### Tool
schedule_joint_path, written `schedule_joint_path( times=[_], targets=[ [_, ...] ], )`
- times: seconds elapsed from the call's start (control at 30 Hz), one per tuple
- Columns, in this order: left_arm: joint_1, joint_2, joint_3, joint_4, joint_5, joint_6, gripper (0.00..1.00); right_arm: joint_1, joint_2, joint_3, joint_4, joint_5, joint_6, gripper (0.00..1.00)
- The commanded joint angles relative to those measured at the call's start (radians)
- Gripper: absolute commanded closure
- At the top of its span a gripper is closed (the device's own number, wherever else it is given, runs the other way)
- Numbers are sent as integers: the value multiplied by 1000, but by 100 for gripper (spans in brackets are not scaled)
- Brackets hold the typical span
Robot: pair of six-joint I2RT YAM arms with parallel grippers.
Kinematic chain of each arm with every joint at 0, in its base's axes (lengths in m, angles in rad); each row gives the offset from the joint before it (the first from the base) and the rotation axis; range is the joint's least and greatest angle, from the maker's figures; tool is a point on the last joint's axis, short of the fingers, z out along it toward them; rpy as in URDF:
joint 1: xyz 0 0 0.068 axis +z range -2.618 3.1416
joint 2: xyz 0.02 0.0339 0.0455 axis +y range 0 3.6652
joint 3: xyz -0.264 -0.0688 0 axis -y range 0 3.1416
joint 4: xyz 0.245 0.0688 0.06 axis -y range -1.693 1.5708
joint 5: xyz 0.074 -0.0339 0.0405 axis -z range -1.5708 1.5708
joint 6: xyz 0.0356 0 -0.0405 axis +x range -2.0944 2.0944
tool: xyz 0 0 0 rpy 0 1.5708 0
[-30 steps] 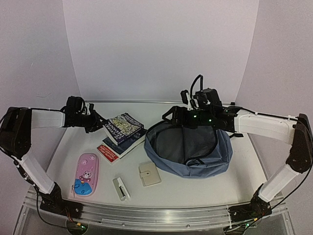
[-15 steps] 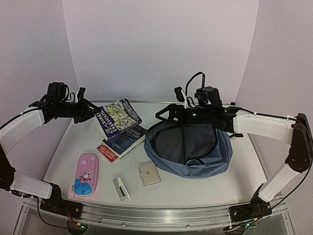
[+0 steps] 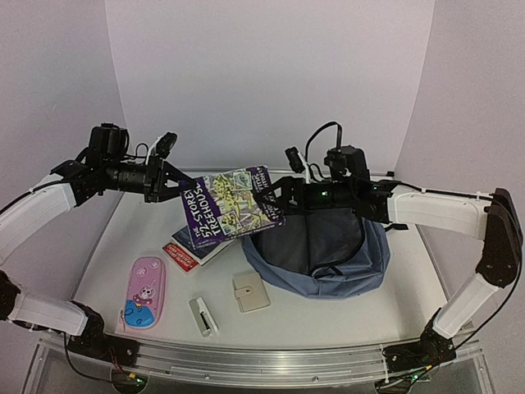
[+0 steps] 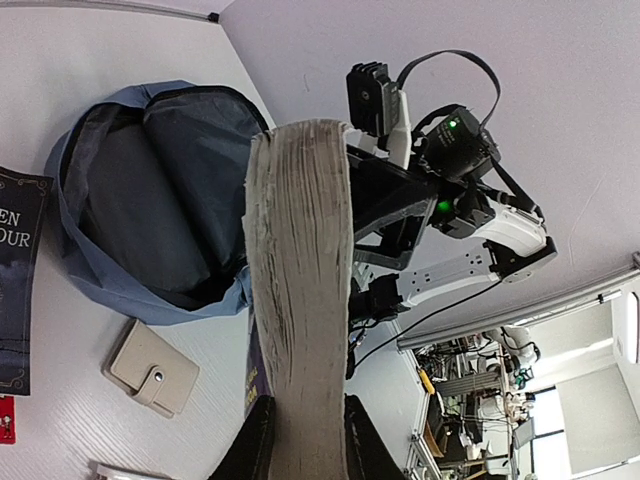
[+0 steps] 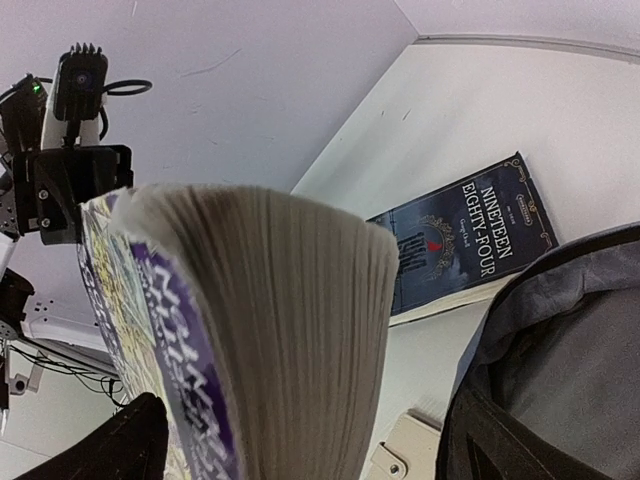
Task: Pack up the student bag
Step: Pick up the book from the center of the board.
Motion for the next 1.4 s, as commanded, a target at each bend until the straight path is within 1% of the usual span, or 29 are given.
schedule_joint_path(
  times=[0.0, 0.07, 0.2, 0.23, 0.33, 0.37, 0.47, 0.57, 0.6, 0.63, 0.67, 0.73, 0.8, 0.83, 0.87, 0.97, 1.23, 1.33, 1.37],
  targets=[
    [3, -26, 70, 104, 103, 12, 100, 3, -39, -33, 81, -81, 18, 2],
    [1, -20, 69, 108, 112, 17, 100, 3, -49, -45, 137, -154, 55, 3],
    [-9, -7, 71, 138, 119, 15, 100, 3, -76, -65, 228, -253, 130, 11],
    [-10, -4, 71, 150, 122, 13, 100, 3, -86, -69, 239, -262, 142, 15],
    [-17, 16, 80, 163, 127, 11, 100, 3, -110, -80, 269, -271, 172, 28],
    [-19, 24, 83, 165, 128, 13, 100, 3, -116, -82, 283, -274, 184, 33],
    [-23, 51, 92, 171, 141, 15, 100, 4, -127, -100, 365, -292, 254, 52],
    [-26, 67, 99, 182, 138, 12, 100, 4, -131, -112, 408, -283, 305, 74],
    [-26, 68, 99, 188, 130, 10, 99, 4, -135, -117, 416, -269, 311, 84],
    [-26, 67, 97, 194, 118, 7, 93, 4, -144, -124, 420, -250, 313, 93],
    [-26, 64, 92, 205, 105, 0, 77, 4, -159, -133, 423, -219, 313, 98],
    [-26, 50, 70, 240, 72, -25, 33, 4, -196, -154, 434, -155, 309, 100],
    [-26, 31, 26, 311, 36, -64, 11, 4, -238, -175, 460, -104, 311, 100],
    [-26, 24, 4, 345, 25, -89, 4, 4, -253, -187, 483, -80, 314, 100],
    [-26, 19, -17, 377, 21, -109, 1, 5, -269, -198, 502, -67, 323, 100],
    [-39, 34, -53, 463, 30, -162, 0, 4, -291, -212, 565, -42, 346, 100],
    [-160, 63, -41, 525, 49, -166, 0, 3, -303, -208, 601, -32, 360, 100],
    [-182, 61, -33, 554, 40, -179, 1, 3, -294, -208, 602, -45, 355, 100],
    [-183, 59, -33, 562, 34, -184, 2, 3, -291, -208, 603, -51, 355, 100]
  ],
)
